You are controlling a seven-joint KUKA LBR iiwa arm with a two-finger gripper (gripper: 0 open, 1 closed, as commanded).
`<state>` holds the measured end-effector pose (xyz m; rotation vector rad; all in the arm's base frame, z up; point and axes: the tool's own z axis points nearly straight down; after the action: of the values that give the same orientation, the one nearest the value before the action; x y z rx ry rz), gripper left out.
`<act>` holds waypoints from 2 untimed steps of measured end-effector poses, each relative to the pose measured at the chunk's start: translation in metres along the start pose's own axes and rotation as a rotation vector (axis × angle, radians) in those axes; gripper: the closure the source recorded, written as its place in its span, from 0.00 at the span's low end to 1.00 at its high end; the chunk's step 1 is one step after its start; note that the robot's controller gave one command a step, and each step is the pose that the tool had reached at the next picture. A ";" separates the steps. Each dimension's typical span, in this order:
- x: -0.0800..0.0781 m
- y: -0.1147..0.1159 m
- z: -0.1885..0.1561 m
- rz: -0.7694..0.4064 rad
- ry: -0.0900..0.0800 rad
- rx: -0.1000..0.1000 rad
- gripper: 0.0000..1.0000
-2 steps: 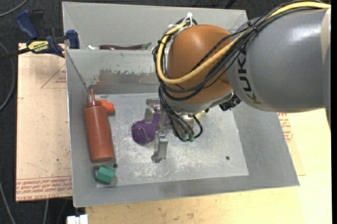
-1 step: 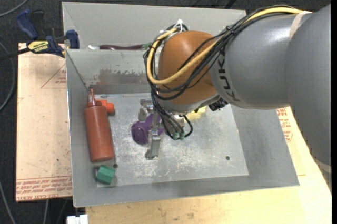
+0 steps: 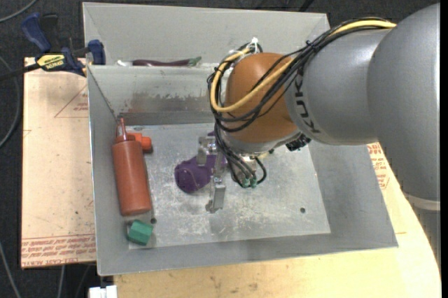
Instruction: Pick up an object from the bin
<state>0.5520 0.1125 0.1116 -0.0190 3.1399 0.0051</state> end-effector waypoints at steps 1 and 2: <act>-0.002 -0.004 0.035 0.059 -0.002 0.003 0.00; -0.002 0.017 0.056 0.044 -0.001 -0.001 0.00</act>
Offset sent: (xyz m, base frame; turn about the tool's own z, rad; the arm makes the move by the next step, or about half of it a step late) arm 0.0007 0.0018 -0.0416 -0.0274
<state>0.5538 0.1298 0.0560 0.0499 3.1382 0.0064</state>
